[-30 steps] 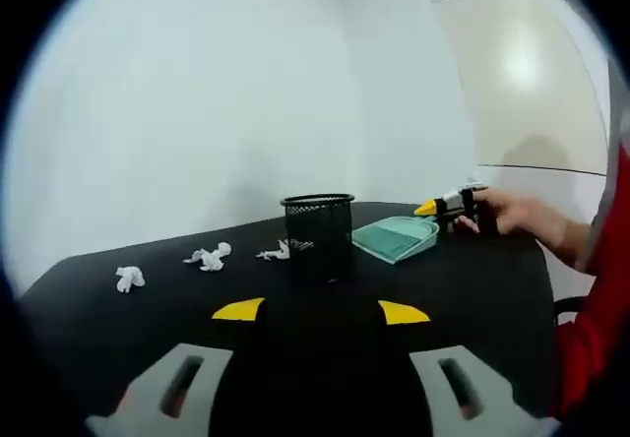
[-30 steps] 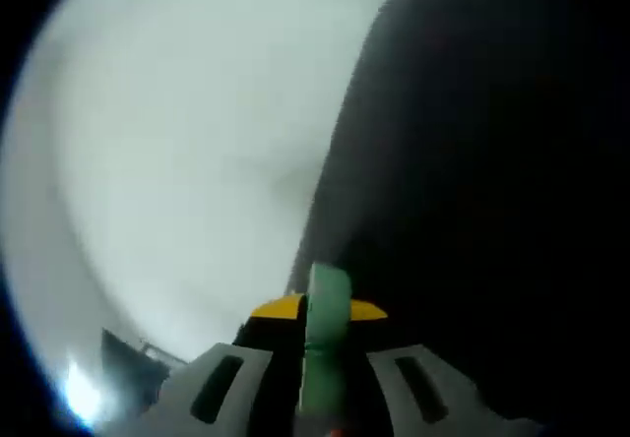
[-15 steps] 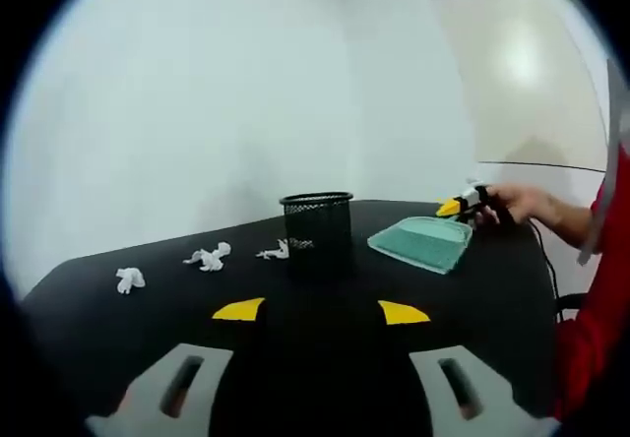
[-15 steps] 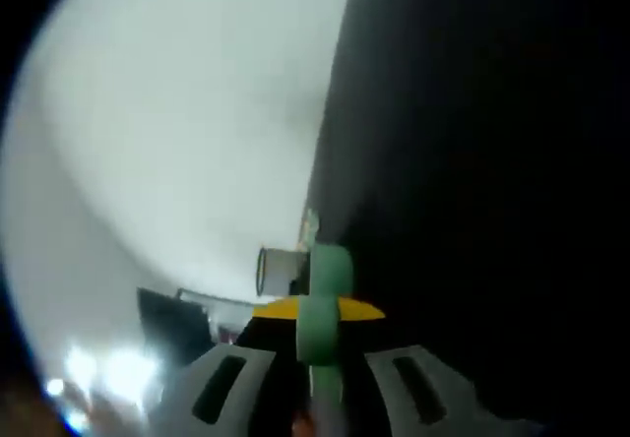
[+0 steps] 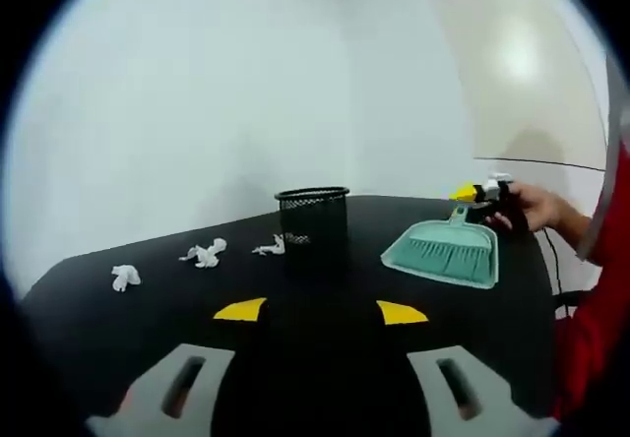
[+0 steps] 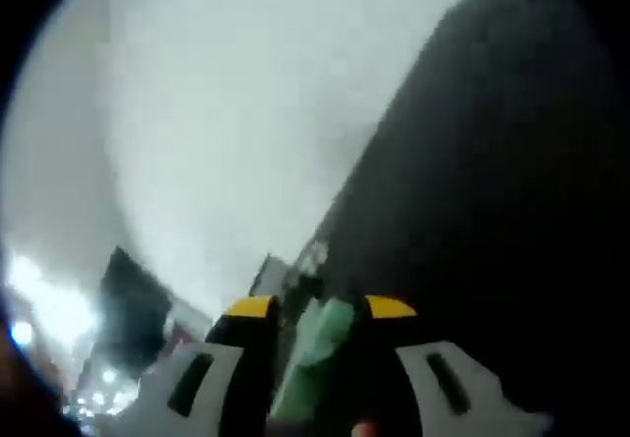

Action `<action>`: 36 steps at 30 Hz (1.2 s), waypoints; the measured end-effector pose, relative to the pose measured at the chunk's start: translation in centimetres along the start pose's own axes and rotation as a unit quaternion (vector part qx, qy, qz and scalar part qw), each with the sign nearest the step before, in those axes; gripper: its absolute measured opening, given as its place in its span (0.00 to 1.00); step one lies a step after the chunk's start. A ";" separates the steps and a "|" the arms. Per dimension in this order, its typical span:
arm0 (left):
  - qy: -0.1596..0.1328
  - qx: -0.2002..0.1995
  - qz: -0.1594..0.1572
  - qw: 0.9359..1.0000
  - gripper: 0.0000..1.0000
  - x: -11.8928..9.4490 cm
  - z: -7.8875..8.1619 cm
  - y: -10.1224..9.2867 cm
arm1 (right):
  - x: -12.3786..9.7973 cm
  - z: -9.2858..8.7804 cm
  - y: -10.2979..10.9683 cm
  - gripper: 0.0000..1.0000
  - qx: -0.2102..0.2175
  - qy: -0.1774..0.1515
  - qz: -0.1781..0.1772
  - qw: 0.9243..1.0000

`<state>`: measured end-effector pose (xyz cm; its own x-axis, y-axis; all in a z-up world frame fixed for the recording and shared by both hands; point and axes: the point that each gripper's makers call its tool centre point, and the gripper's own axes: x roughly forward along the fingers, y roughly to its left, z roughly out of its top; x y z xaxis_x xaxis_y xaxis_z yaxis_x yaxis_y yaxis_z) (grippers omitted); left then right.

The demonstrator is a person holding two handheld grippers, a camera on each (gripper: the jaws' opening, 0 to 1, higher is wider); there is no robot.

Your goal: Pick up the broom and sweep the trash on the tabletop into the dustpan.

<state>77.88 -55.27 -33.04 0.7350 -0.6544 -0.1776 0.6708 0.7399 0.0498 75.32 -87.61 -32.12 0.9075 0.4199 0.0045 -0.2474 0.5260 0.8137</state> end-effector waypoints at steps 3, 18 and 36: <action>-0.007 0.005 -0.008 1.000 0.38 -0.1 0.4 -0.7 | -0.8 1.6 -0.7 0.38 -0.035 -0.052 -0.023 0.998; -0.014 -0.003 0.001 1.000 0.38 -0.3 0.7 -0.6 | -1.8 2.9 3.0 0.36 -0.251 -0.115 -0.001 0.961; -0.007 0.035 -0.023 0.999 0.38 -0.1 0.3 -1.3 | 3.6 -9.3 13.4 0.26 -0.491 0.386 0.233 0.746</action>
<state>76.98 -56.16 -32.81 0.7043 -0.6900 -0.1666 0.7088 0.6966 0.1113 72.10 -72.22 -26.61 0.2735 0.8272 -0.4909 -0.9477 0.3189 0.0093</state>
